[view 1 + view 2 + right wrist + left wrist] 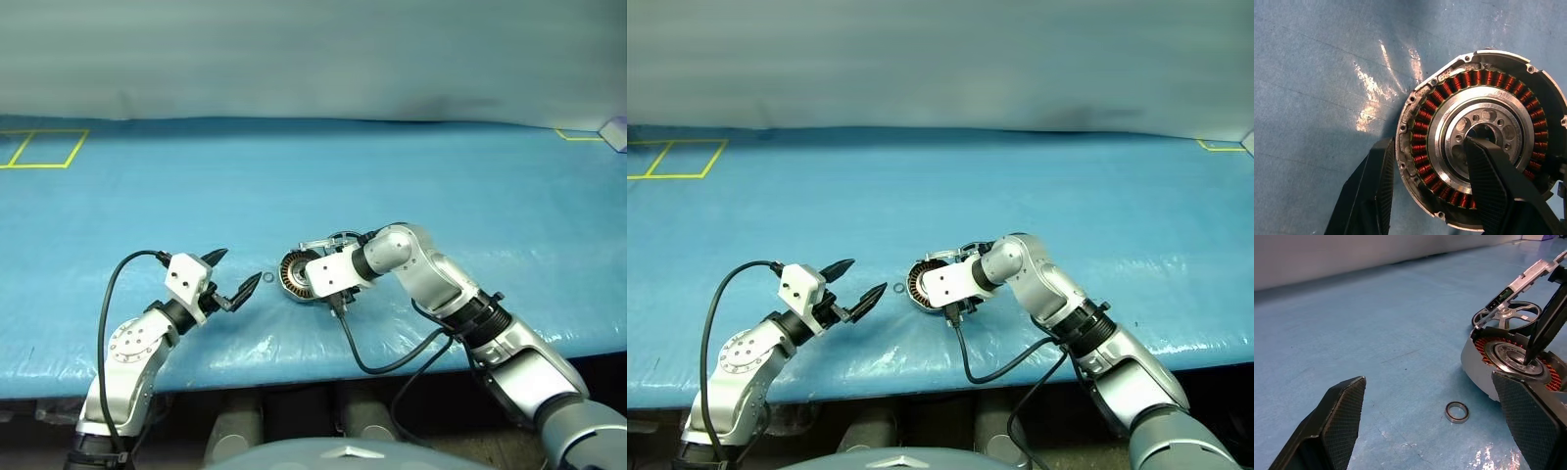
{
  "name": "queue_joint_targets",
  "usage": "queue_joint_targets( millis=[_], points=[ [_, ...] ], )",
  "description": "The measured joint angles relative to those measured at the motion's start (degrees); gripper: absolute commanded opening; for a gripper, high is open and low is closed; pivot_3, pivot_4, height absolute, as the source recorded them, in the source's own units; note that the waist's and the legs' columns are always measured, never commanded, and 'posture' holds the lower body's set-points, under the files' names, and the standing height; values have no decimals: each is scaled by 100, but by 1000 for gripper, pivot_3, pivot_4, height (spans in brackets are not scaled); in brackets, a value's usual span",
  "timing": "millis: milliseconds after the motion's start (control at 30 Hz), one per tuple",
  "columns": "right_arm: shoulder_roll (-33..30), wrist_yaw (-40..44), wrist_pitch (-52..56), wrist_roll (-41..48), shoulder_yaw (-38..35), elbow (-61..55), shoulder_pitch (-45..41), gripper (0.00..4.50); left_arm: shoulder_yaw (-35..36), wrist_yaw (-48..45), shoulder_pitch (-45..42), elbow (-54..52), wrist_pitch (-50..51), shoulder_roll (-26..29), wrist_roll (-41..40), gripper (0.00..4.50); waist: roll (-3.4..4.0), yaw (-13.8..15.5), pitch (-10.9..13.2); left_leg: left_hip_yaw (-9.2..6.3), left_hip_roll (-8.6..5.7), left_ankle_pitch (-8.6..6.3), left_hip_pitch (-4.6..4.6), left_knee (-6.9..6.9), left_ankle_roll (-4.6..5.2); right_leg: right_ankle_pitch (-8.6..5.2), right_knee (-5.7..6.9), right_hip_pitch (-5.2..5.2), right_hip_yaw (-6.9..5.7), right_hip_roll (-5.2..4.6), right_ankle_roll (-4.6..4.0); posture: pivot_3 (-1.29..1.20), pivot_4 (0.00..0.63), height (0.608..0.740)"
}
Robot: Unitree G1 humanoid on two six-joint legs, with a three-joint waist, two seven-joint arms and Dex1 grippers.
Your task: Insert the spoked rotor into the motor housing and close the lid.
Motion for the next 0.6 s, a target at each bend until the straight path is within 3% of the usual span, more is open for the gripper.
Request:
queue_joint_targets(
  millis=[233,600],
  points=[
    [228,-2,270,105,-126,148,-23,1923,14,65,141,-6,0,0,0,4500,3,-4,0,15,40,0,-4,-5,0,0,6,-64,-40,2,-3,0,150,740],
    [402,97,747,369,-247,-25,18,1923,13,79,90,-6,0,-2,0,4500,3,-4,-1,21,45,-3,-8,-15,-3,27,15,-76,-39,10,-44,0,150,740]
  ],
)
